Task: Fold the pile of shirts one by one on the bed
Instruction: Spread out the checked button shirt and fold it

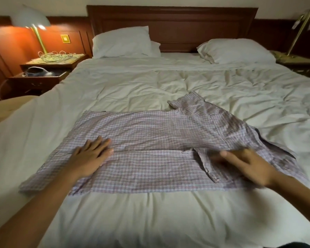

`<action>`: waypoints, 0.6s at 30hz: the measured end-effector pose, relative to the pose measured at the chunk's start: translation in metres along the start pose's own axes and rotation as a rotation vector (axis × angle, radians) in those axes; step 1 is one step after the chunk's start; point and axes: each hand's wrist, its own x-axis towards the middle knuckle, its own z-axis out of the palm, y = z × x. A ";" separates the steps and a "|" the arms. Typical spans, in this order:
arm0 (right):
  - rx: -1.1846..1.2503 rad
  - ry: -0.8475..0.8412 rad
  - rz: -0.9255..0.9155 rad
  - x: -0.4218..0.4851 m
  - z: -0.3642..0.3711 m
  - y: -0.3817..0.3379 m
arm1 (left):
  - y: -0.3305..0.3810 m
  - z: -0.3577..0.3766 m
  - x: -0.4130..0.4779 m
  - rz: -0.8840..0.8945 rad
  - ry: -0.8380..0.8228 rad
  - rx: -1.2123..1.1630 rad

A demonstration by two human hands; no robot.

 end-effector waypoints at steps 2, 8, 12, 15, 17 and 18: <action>-0.002 0.058 0.006 0.036 0.006 0.000 | 0.004 -0.001 0.024 -0.049 -0.023 -0.011; -0.189 -0.136 0.040 0.185 0.072 0.016 | 0.023 0.009 0.109 0.004 0.024 0.021; -0.449 -0.067 -0.024 0.268 0.098 0.030 | 0.019 0.009 0.161 0.059 0.113 0.027; -0.551 0.045 -0.162 0.311 0.095 0.042 | 0.012 0.004 0.190 0.132 0.192 0.019; -0.559 0.060 -0.208 0.332 0.087 0.050 | 0.008 -0.001 0.202 0.201 0.285 0.009; -0.573 0.074 -0.210 0.338 0.083 0.054 | 0.008 -0.004 0.205 0.240 0.358 0.011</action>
